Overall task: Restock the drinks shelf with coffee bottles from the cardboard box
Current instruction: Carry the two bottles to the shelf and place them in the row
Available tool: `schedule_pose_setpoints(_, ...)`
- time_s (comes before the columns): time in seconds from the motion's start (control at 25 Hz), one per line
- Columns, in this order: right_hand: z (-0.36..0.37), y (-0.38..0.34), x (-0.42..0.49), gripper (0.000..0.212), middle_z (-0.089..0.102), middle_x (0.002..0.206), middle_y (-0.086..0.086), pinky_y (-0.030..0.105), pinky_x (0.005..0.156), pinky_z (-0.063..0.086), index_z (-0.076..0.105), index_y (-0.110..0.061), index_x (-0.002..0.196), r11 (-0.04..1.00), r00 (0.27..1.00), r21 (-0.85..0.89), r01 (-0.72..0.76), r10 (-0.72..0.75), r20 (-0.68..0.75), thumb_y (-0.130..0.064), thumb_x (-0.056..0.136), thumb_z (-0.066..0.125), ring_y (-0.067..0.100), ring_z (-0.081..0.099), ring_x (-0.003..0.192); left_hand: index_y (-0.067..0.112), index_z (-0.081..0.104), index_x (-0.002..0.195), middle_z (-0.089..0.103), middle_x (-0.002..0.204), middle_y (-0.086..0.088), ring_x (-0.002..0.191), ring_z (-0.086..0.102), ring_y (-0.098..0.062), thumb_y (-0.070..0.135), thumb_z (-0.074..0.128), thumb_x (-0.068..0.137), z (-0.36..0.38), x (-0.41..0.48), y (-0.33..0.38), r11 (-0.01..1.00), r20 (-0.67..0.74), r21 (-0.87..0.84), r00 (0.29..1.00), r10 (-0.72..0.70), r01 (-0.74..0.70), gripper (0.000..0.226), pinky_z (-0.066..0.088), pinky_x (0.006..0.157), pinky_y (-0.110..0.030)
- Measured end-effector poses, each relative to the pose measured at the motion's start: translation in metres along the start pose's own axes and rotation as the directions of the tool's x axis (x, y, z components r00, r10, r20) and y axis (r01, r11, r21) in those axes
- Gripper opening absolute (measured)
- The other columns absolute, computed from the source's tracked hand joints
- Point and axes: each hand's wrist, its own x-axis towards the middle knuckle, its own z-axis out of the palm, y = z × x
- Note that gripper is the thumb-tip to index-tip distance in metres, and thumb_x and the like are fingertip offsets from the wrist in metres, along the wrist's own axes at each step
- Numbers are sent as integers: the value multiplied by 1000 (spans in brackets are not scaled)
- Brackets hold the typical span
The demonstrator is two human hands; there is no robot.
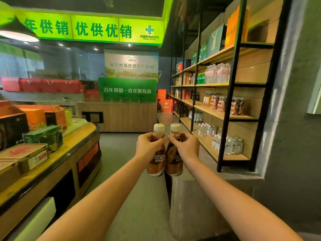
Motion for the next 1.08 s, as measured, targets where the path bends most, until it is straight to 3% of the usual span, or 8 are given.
schedule_pose_setpoints(0.16, 52, 38, 110, 30, 73, 96, 0, 24, 75, 46, 72, -14, 98, 1000, 1000, -7, -14, 14, -7, -34, 76, 75, 14, 65, 91, 21, 66, 92, 71, 91, -1, 89, 67, -18, 27, 74, 78, 15, 119, -27, 1000, -28, 8, 1000, -6, 7, 17, 50, 82, -33)
schedule_pose_setpoints(0.28, 88, 69, 178, 33, 72, 96, 1, 23, 72, 43, 72, -14, 100, 1000, 1000, -1, -11, 11, -29, -35, 75, 76, 12, 63, 88, 21, 66, 89, 70, 88, 0, 87, 66, -17, 27, 74, 78, 23, 198, -57, 1000, -31, -13, 999, -14, 14, 14, 49, 79, -33)
schedule_pose_setpoints(0.52, 171, 147, 328, 28, 72, 89, 1, 33, 78, 51, 73, -16, 93, 999, 991, -44, -3, -3, -137, -34, 72, 78, 17, 65, 87, 16, 67, 87, 70, 89, -7, 90, 67, -25, 22, 74, 78, 31, 378, -129, 999, 32, -47, 999, -16, 18, 13, 53, 86, -41)
schedule_pose_setpoints(0.68, 211, 183, 426, 26, 69, 85, 3, 29, 73, 45, 72, -13, 91, 999, 976, -17, -38, 33, -215, -29, 73, 78, 17, 62, 83, 10, 69, 97, 71, 95, -10, 93, 67, -27, 23, 75, 77, 42, 509, -163, 998, 106, -53, 994, -10, 15, 24, 52, 91, -46)
schedule_pose_setpoints(0.96, 234, 270, 587, 29, 72, 92, 5, 33, 76, 49, 71, -12, 95, 992, 939, -70, -107, 77, -336, -30, 73, 78, 18, 64, 87, 17, 65, 86, 67, 84, -4, 88, 64, -23, 18, 71, 81, 130, 673, -224, 994, 272, -93, 962, -29, 56, 9, 51, 82, -36)
schedule_pose_setpoints(1.08, 224, 311, 657, 32, 71, 95, 4, 35, 80, 50, 69, -13, 98, 990, 915, -67, -121, 85, -395, -31, 73, 78, 18, 64, 89, 9, 64, 95, 64, 83, -2, 87, 60, -20, 16, 69, 83, 186, 737, -241, 991, 343, -123, 940, -3, 48, 15, 48, 79, -33)
